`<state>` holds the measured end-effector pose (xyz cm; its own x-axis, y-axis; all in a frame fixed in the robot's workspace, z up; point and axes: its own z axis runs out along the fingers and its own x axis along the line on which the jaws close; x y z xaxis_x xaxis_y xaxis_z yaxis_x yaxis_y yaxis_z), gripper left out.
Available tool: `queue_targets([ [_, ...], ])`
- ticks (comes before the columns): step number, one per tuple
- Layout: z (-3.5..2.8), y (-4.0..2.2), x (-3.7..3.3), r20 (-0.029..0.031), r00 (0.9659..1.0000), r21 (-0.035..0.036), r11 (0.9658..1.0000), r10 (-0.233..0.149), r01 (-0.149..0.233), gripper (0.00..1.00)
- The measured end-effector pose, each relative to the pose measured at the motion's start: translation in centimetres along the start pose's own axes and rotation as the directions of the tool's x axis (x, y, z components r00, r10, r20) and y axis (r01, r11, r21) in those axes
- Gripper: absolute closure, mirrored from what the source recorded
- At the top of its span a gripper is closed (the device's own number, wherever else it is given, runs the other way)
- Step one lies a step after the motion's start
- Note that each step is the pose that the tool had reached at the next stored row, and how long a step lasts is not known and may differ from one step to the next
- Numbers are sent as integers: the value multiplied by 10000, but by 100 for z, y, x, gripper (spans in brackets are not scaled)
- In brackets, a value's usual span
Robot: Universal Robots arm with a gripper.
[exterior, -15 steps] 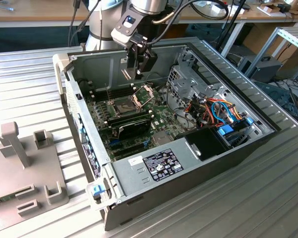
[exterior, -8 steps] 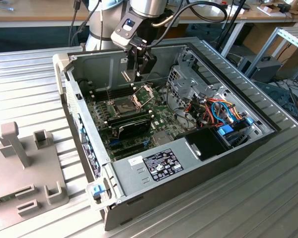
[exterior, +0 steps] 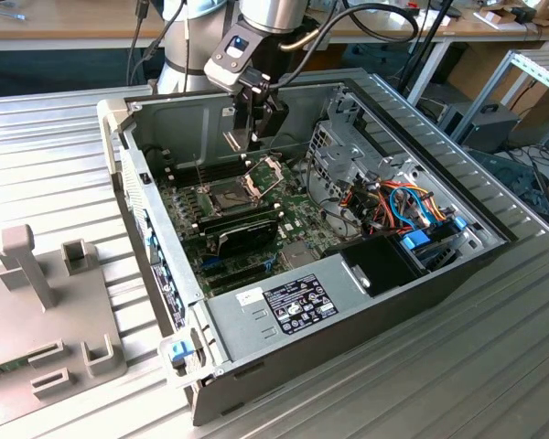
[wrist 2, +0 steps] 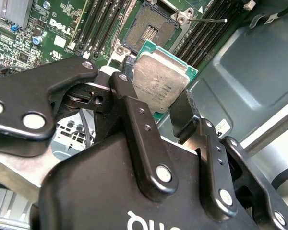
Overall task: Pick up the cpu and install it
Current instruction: 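Place the cpu into insertion slot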
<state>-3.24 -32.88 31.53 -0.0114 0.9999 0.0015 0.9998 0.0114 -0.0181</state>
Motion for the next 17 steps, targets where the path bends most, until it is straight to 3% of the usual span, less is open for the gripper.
queue_targets([
  [17, 72, 1, -1, 43, 10000, 4, 10000, 9, -9, 45],
])
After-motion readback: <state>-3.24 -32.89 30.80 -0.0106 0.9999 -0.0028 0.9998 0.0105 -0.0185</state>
